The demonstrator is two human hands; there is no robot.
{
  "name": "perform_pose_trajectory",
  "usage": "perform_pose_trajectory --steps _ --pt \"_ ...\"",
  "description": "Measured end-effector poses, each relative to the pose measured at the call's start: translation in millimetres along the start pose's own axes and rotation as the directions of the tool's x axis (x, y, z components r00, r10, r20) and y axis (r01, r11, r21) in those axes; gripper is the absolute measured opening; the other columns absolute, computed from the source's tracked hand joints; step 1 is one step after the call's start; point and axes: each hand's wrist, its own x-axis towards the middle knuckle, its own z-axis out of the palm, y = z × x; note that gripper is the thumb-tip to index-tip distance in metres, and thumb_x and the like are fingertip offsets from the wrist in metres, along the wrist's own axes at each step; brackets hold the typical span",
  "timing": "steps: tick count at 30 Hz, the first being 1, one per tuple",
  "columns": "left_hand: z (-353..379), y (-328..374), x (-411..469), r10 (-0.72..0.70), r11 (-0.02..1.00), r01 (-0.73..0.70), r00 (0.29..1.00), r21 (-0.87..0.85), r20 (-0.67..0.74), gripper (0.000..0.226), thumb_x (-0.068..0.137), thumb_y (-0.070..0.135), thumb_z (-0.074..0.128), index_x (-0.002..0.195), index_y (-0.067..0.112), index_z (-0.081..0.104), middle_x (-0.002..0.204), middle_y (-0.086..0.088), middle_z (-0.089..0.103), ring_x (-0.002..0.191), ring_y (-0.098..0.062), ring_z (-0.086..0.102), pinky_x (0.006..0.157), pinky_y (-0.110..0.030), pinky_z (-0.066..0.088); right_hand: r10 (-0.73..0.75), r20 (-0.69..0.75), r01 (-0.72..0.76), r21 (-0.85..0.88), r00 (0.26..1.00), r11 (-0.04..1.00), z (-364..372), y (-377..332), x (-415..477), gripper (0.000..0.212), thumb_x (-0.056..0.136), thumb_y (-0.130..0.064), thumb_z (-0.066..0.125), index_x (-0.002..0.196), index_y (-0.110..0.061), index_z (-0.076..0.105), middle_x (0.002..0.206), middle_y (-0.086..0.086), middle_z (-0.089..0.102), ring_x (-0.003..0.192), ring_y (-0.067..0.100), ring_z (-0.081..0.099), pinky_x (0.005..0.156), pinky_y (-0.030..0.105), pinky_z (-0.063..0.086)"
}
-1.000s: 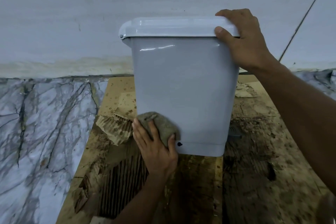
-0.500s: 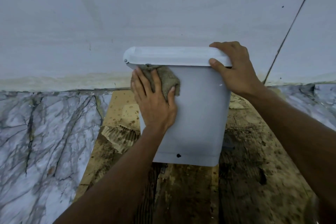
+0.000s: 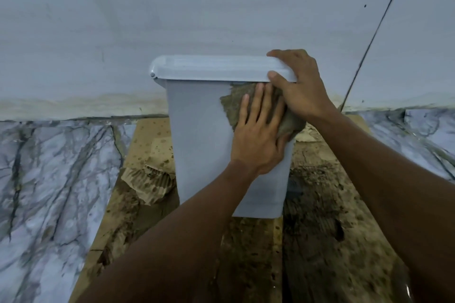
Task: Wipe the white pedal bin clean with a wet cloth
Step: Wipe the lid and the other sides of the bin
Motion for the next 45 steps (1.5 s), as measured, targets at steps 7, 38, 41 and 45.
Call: perform_pose_trajectory --steps 7,38,41,45 --pt "1 -11 6 0.150 0.987 -0.154 0.984 0.043 0.097 0.073 0.104 0.053 0.035 0.162 0.012 0.020 0.169 -0.020 0.012 0.158 -0.035 0.002 0.128 -0.051 -0.004 0.002 -0.008 -0.002 0.009 1.000 1.000 2 2 9 0.048 0.089 -0.041 0.052 0.134 -0.025 0.058 0.132 0.005 0.052 0.130 0.023 0.042 0.111 0.041 0.034" --pt "-152 -71 26 -0.289 0.947 0.310 0.938 -0.085 0.191 0.070 0.097 0.069 0.019 0.146 0.033 0.051 0.150 0.001 0.054 0.143 -0.022 0.040 0.120 -0.043 0.021 -0.117 -0.043 0.113 -0.089 0.992 0.990 -26 -43 -84 0.045 0.090 -0.041 0.060 0.133 -0.026 0.057 0.135 -0.002 0.052 0.132 0.019 0.037 0.111 0.034 0.031" --pt "-173 -92 28 -0.246 0.953 0.291 0.902 -0.081 0.354 0.066 0.100 0.069 0.017 0.149 0.037 0.049 0.152 0.004 0.053 0.141 -0.021 0.045 0.117 -0.043 0.031 -0.120 -0.041 0.115 -0.104 0.992 0.988 -37 -55 -99 0.046 0.085 -0.041 0.065 0.129 -0.026 0.061 0.131 -0.003 0.056 0.127 0.018 0.040 0.107 0.029 0.030" --pt "-188 -122 9 -0.325 0.920 0.386 0.847 -0.068 0.422 0.069 0.096 0.075 0.019 0.152 0.042 0.043 0.159 0.006 0.044 0.147 -0.022 0.037 0.118 -0.047 0.029 -0.223 -0.035 0.215 -0.156 0.974 0.964 -48 -64 -112 0.047 0.075 -0.041 0.075 0.117 -0.023 0.066 0.105 -0.002 0.056 0.102 0.019 0.047 0.089 0.030 0.041"
